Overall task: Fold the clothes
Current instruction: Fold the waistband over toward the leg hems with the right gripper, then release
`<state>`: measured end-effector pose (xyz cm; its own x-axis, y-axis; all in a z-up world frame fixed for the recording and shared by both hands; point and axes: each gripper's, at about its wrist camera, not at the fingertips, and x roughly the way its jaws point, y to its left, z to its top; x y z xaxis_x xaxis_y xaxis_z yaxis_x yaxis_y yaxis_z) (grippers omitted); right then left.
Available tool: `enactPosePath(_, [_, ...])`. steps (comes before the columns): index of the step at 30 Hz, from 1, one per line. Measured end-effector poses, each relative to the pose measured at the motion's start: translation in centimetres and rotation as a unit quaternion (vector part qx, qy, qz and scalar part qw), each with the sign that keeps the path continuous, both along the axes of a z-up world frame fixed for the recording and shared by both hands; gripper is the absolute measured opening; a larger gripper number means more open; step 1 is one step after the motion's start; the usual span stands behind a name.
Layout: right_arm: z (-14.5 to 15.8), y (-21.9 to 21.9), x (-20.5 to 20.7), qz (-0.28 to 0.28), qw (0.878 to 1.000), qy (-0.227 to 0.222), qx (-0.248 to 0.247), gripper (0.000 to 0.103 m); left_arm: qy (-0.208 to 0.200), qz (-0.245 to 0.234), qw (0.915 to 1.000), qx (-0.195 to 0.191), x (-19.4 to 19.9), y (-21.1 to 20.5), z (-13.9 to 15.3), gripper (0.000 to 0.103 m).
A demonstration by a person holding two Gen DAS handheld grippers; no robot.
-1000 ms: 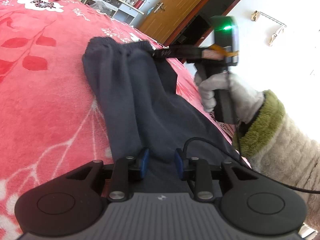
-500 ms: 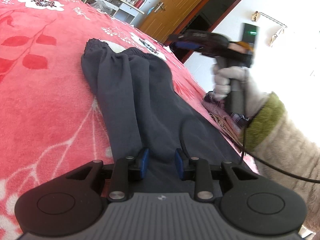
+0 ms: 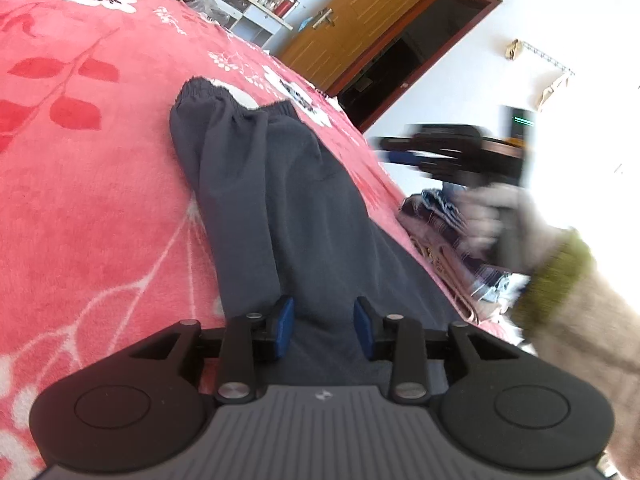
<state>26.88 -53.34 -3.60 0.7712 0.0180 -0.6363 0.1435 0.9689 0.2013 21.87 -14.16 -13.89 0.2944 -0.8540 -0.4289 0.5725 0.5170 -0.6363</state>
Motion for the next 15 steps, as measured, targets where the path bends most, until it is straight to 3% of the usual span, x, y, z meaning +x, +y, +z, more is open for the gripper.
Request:
enactPosePath(5, [8.3,-1.1,-11.2,-0.001,0.999,-0.045,-0.014,0.025,-0.055,0.019,0.9983,0.001,-1.8,0.7,2.2,0.041])
enactPosePath(8, [10.0,0.4,-15.6,0.043,0.998,-0.036,-0.039,0.025,-0.079,0.006,0.9968,0.004,-3.5,0.2,3.5,0.046])
enactPosePath(10, [8.9,2.1,-16.1,0.086,0.995,-0.015,-0.047,0.025,-0.080,-0.007,0.9964,0.029,-4.4,-0.9,3.9,0.046])
enactPosePath(15, [1.1,6.4,-12.2,0.146,0.989,0.033,-0.021,0.024,-0.079,-0.030,0.9902,0.112,-6.3,-3.6,3.5,0.045])
